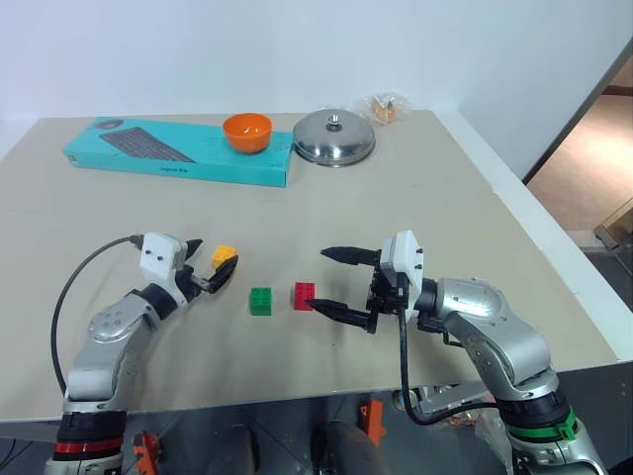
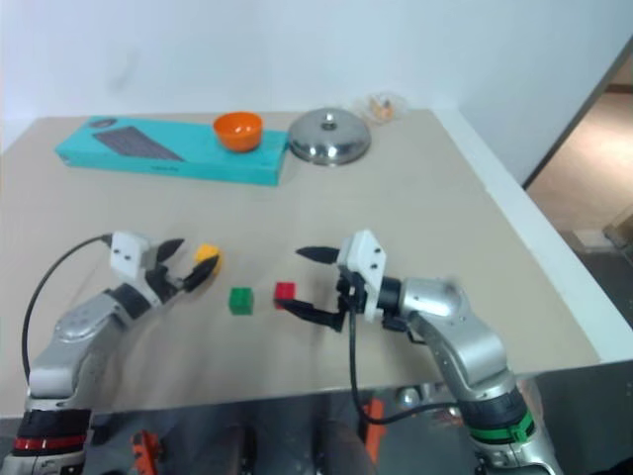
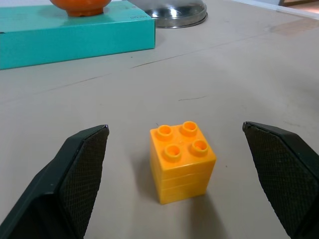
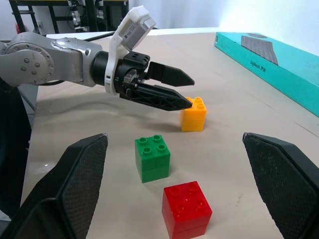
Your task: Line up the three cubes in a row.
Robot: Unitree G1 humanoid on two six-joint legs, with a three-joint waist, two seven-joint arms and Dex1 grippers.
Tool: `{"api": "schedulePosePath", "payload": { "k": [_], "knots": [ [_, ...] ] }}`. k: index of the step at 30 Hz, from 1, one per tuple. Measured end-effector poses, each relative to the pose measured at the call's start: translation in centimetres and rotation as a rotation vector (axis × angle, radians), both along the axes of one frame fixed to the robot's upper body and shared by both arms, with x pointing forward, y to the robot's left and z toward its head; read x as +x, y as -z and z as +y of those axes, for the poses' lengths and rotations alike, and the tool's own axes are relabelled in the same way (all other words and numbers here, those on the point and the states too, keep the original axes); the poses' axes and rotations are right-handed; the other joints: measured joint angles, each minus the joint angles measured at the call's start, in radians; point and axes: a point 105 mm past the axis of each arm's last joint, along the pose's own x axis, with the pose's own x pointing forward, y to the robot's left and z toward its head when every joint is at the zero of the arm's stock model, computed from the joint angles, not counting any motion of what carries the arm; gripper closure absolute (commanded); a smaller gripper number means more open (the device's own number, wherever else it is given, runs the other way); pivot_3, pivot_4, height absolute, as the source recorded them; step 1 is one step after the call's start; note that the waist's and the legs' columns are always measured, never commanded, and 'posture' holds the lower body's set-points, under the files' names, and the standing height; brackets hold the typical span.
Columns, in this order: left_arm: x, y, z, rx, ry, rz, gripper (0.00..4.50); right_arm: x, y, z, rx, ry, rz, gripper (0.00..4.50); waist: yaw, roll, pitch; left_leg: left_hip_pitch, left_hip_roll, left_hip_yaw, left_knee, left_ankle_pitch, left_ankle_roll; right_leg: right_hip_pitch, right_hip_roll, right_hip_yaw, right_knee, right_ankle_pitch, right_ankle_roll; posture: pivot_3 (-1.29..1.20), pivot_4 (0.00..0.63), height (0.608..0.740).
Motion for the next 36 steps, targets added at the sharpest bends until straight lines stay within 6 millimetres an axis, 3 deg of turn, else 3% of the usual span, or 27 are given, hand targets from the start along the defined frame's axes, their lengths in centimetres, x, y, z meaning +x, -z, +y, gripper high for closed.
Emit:
{"api": "schedulePosePath", "payload": {
  "k": [12,13,20,21,28,32,36],
  "knots": [
    [0.8,1.4,-0.9,-0.004,-0.027,0.064,0.05,0.0,0.3,-0.1,-0.015,0.009,-0.004,0.0,0.0,0.0,0.0,0.0,-0.001,0.0,0.0,0.0,0.0,0.0,0.0,0.0,0.0,0.0,0.0,0.0,0.15,0.74],
    [0.9,1.6,-0.9,-0.005,-0.026,0.077,0.59,0.0,0.3,-0.1,-0.016,0.009,-0.005,0.0,0.0,0.0,0.0,0.0,-0.001,0.0,0.0,0.0,0.0,0.0,0.0,0.0,0.0,0.0,0.0,0.0,0.15,0.74],
    [1.7,2.1,-1.1,-0.009,-0.046,0.104,3.01,0.1,0.3,-0.2,-0.023,0.014,-0.008,0.0,0.0,0.0,0.0,0.0,-0.001,0.0,0.0,0.0,0.0,0.0,0.0,0.0,0.0,0.0,0.0,0.0,0.15,0.74],
    [1.7,2.1,-1.1,-0.011,-0.046,0.103,3.18,0.1,0.3,-0.2,-0.023,0.014,-0.008,0.0,0.0,0.0,0.0,0.0,-0.001,0.0,0.0,0.0,0.0,0.0,0.0,0.0,0.0,0.0,0.0,0.0,0.15,0.74],
    [1.9,2.1,-0.9,0.012,-0.029,0.098,3.18,0.1,0.4,-0.2,-0.024,0.015,-0.008,0.0,0.0,0.0,0.0,0.0,-0.001,0.0,0.0,0.0,0.0,0.0,0.0,0.0,0.0,0.0,0.0,0.0,0.15,0.74],
    [1.7,1.9,0.5,0.087,0.012,0.084,3.18,0.1,0.4,-0.3,-0.029,0.016,-0.009,0.0,-0.001,0.0,0.0,0.0,0.0,0.0,0.0,0.0,0.0,0.0,0.001,0.0,0.0,0.0,0.0,0.0,0.15,0.74],
    [0.2,1.6,2.3,0.159,0.096,0.058,3.18,0.1,0.4,-0.3,-0.034,0.015,-0.009,0.0,-0.002,0.0,0.0,0.0,0.001,0.0,-0.002,0.0,0.0,-0.001,0.0,0.0,0.0,-0.001,-0.001,0.0,0.15,0.74]
  ]
}}
